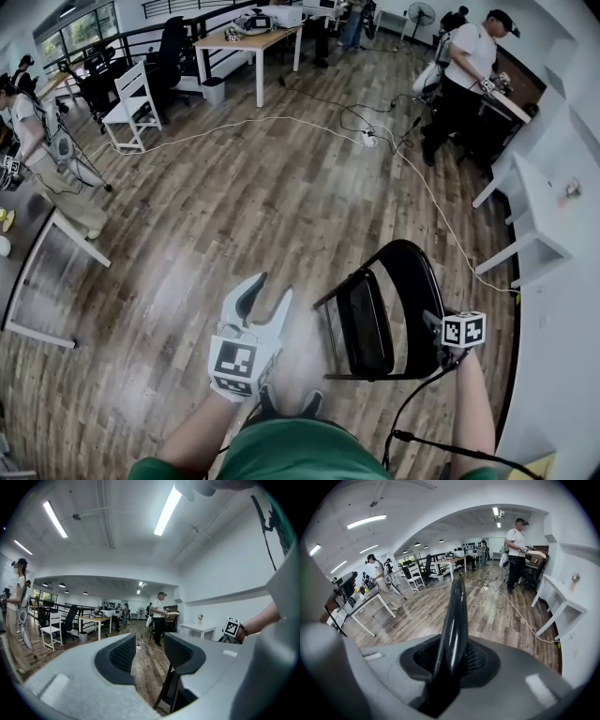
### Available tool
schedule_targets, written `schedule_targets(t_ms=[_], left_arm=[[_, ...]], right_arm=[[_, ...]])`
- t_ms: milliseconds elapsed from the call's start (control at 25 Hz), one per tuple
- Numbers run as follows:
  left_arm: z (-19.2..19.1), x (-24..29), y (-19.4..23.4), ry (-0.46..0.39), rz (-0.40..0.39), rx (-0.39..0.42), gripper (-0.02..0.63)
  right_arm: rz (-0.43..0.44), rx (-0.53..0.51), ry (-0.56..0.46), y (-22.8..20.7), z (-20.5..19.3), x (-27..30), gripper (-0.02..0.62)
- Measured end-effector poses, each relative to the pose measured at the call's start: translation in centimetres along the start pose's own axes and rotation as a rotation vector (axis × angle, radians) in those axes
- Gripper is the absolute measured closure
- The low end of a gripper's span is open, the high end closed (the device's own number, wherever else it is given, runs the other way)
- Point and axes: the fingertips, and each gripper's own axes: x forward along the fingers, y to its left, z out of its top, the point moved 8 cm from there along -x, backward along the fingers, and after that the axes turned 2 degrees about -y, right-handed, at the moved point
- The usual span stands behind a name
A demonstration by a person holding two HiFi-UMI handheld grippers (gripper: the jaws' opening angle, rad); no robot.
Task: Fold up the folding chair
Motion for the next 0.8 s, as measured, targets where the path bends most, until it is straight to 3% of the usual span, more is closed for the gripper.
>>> schedule_targets(t_ms=[800], left_arm=[[-0.68, -0.23, 0.10, 0.009, 0.001, -0.001, 0.410]], right_arm=[[-0.005, -0.001, 0.003, -0.20, -0.20, 0.05, 0.494]])
